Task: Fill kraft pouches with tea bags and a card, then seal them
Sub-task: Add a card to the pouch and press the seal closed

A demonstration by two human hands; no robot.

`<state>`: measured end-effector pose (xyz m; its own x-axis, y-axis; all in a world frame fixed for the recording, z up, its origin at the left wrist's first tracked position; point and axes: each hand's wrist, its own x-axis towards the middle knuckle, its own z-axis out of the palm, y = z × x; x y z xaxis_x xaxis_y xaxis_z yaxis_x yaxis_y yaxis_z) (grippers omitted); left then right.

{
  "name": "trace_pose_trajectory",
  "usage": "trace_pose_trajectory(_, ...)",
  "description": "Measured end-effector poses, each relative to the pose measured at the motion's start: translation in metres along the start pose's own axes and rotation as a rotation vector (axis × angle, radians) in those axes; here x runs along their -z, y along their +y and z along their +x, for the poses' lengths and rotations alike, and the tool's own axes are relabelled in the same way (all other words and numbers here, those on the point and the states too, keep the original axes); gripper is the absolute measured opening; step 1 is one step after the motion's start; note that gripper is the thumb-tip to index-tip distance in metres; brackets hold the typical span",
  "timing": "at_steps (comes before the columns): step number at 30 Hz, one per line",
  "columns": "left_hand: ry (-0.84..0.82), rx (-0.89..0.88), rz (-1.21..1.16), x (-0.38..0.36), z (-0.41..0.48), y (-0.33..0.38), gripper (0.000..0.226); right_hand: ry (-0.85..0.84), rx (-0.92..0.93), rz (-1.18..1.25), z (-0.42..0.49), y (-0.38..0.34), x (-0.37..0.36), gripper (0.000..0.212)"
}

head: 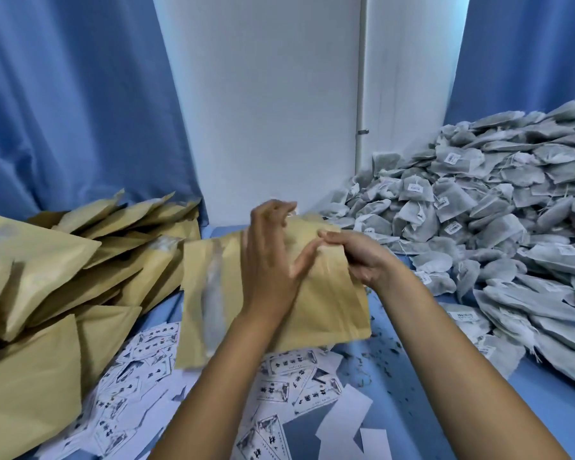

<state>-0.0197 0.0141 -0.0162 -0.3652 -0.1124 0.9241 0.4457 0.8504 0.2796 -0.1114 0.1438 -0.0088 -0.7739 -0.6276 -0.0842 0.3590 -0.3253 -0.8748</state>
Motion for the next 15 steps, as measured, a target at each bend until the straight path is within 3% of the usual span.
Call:
trace_pose_trajectory(2, 0.178, 0.286, 0.121, 0.009, -0.001, -0.009, 0.068, 0.106, 0.078, 0.244, 0.005, -0.010, -0.001, 0.020)
trace_pose_trajectory(4, 0.171, 0.740, 0.064, 0.012, -0.010, -0.018, 0.092, 0.221, 0.140, 0.378, 0.011, -0.004, 0.001, 0.025)
trace_pose_trajectory(6, 0.071, 1.154, -0.198, 0.008, -0.028, -0.021, 0.096, 0.320, 0.156, 0.442, 0.019, 0.014, 0.007, 0.033)
trace_pose_trajectory(8, 0.015, 1.455, -0.699, 0.000, -0.046, -0.021, 0.067, 0.390, 0.143, 0.539, 0.025, 0.038, 0.016, 0.038)
trace_pose_trajectory(10, -0.075, 1.601, -1.115, -0.011, -0.064, -0.025, 0.029, 0.444, 0.108, 0.623, 0.026, 0.058, 0.024, 0.037)
trace_pose_trajectory(11, -0.107, 1.614, -1.205, -0.015, -0.073, -0.028, 0.024, 0.462, 0.092, 0.621, 0.025, 0.067, 0.028, 0.034)
trace_pose_trajectory(15, -0.018, 1.634, -1.156, -0.023, -0.094, -0.046, 0.031, 0.593, 0.102, 0.440, 0.025, 0.089, 0.048, 0.017)
